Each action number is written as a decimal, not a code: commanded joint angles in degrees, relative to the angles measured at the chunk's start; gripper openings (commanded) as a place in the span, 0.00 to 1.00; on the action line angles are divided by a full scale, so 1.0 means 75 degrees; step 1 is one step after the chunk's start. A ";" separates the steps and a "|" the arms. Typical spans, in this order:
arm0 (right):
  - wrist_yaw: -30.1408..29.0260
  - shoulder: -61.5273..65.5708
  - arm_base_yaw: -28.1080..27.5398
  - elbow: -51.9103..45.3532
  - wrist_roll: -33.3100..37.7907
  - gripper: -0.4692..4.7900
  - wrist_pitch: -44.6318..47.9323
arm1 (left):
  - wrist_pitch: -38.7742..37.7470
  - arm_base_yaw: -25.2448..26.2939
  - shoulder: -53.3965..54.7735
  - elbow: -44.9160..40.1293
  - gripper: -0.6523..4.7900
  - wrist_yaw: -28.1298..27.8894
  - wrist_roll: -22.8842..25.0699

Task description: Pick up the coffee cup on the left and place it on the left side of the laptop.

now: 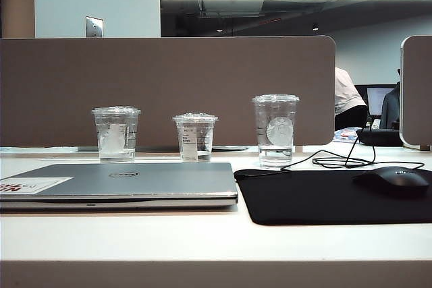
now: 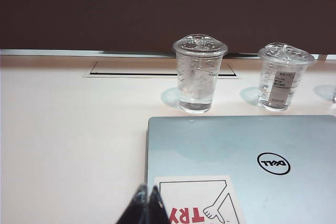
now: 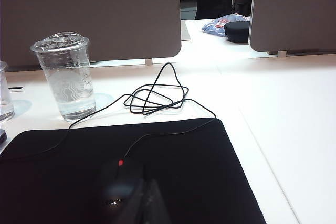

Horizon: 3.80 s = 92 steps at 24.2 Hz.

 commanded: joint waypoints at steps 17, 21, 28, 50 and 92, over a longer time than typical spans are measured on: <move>-0.0137 0.0256 0.0038 0.1475 0.0026 0.08 0.0096 | 0.0790 0.0006 0.0726 0.1166 0.11 -0.0230 -0.0286; -0.0624 0.0892 0.0041 0.2174 0.0026 0.08 0.0125 | 0.1262 0.0000 0.2305 0.1865 0.11 -0.0195 -0.0347; -0.1469 0.2107 0.0052 0.2955 0.0026 0.08 0.0571 | 0.2865 -0.1256 0.5796 0.3124 0.11 -0.0554 -0.0565; -0.0143 0.3488 0.3949 0.3223 -0.0047 0.08 -0.0085 | 0.5400 -0.1929 1.2453 0.5683 0.11 -0.1032 -0.0545; 0.0047 0.3637 0.4517 0.3223 -0.0207 0.08 -0.0262 | 0.6146 -0.1848 1.6302 0.8757 1.00 -0.2433 -0.1370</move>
